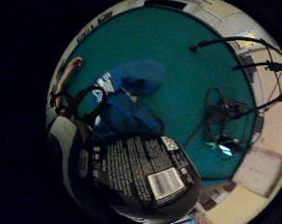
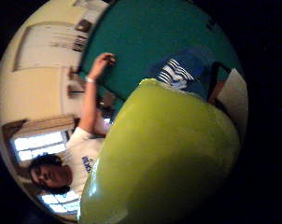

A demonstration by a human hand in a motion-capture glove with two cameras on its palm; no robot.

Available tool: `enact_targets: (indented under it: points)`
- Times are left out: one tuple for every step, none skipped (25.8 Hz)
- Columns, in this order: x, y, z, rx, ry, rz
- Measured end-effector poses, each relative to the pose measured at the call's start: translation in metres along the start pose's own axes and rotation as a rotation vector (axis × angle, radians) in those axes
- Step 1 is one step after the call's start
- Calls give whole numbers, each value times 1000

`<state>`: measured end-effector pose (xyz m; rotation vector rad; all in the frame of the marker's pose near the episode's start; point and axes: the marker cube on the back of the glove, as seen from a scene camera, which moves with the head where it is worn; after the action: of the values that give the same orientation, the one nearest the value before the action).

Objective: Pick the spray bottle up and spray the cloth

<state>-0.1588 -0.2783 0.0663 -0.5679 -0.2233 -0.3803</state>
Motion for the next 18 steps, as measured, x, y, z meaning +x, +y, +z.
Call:
enact_targets:
  points:
    - [-2,2,-5,39,-74,-18]
    - [-6,4,-9,76,-151,-37]
    - [-10,7,-12,112,-230,-58]
    - [-14,10,-15,147,-310,-81]
    - [-19,13,-17,180,-387,-106]
    - [-25,15,-20,210,-459,-131]
    - [-30,16,-22,237,-523,-155]
    - [-36,17,-24,259,-579,-178]
    - [-41,17,-26,278,-623,-200]
    - [-46,17,-27,291,-656,-218]
    - [-52,15,-28,302,-678,-233]
    - [-57,13,-28,310,-692,-245]
    - [-62,11,-28,317,-702,-256]
    - [-68,8,-27,326,-710,-265]
    - [-75,4,-24,334,-720,-274]
    - [-81,0,-21,343,-733,-284]
    - [-89,-4,-16,350,-749,-293]
    - [-96,-10,-10,355,-769,-301]
